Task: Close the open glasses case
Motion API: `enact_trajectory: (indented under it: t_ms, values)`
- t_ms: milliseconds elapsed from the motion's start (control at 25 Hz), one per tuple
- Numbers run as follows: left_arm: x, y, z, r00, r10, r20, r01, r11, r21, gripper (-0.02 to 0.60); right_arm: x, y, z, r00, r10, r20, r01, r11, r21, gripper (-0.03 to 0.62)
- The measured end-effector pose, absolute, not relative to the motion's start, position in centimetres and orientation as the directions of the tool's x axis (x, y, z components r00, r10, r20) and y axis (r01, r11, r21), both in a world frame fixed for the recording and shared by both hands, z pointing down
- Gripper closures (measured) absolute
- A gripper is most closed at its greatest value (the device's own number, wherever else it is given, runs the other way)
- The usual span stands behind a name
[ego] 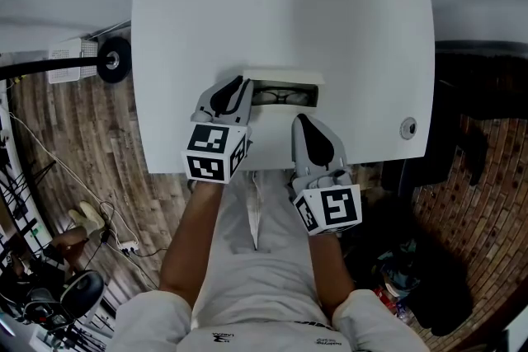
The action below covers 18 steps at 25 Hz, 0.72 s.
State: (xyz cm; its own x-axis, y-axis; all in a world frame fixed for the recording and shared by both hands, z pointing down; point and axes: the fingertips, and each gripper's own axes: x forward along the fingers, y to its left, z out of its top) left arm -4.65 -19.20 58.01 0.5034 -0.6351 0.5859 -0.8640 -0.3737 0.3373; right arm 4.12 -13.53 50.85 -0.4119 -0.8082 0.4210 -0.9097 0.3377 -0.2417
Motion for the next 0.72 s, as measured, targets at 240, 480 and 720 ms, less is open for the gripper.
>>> enact_trajectory:
  t_ms: [240, 480, 720]
  values:
    - [-4.67, -19.02, 57.85, 0.498, -0.641, 0.584, -0.867, -0.366, 0.337, 0.531, 4.30, -13.24, 51.14, -0.406, -0.805, 0.433, -0.912, 0.327, -0.247, 0.595]
    - [-4.63, -18.80, 57.98, 0.493, -0.643, 0.586, -0.870, -0.364, 0.333, 0.531, 4.47, -13.01, 51.46, -0.403, -0.801, 0.443, -0.913, 0.321, -0.251, 0.595]
    - [-4.64, -18.33, 57.97, 0.492, -0.637, 0.593, -0.871, -0.365, 0.330, 0.532, 4.37, -12.95, 51.31, -0.406, -0.798, 0.445, -0.912, 0.324, -0.251, 0.595]
